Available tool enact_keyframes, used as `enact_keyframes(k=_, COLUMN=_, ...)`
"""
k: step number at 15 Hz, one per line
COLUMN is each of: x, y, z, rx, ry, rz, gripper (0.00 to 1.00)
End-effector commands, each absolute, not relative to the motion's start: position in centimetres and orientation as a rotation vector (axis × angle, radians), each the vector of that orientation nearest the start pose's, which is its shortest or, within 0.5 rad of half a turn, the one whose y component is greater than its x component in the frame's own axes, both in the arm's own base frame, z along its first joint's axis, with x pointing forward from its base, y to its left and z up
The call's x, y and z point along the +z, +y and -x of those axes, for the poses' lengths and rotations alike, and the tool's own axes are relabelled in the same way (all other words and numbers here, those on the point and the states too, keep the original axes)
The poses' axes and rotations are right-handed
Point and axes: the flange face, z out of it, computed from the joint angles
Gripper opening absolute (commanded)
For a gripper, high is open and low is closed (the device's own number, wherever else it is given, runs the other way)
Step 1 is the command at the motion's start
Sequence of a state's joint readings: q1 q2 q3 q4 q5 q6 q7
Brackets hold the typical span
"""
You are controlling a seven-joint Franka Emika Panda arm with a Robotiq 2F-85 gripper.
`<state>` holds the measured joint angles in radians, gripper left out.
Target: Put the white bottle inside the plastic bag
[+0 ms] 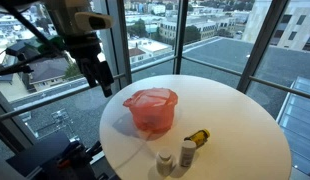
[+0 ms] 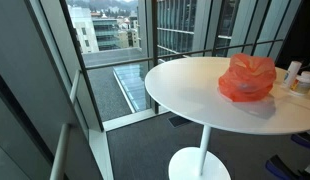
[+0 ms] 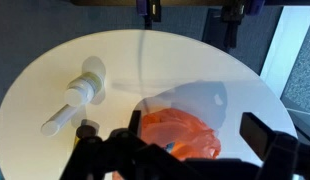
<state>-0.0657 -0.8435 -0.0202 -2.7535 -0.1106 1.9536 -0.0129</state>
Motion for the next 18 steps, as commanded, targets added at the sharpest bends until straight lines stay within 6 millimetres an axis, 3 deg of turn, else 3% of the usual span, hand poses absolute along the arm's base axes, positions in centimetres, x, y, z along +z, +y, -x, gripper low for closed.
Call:
enact_keyframes(k=1, x=45.3, y=-3.3, z=-30.0, rx=-0.063, ry=0.045, rz=3.231, gripper=1.0)
enact_keyframes(k=11, x=45.8, y=-3.7, z=-30.4, rx=-0.08, ry=0.075, rz=3.235, gripper=1.0)
enact_keyframes(k=18, x=46.9, y=-6.7, z=-32.3, rx=-0.14, ry=0.259, rz=3.218, gripper=1.0)
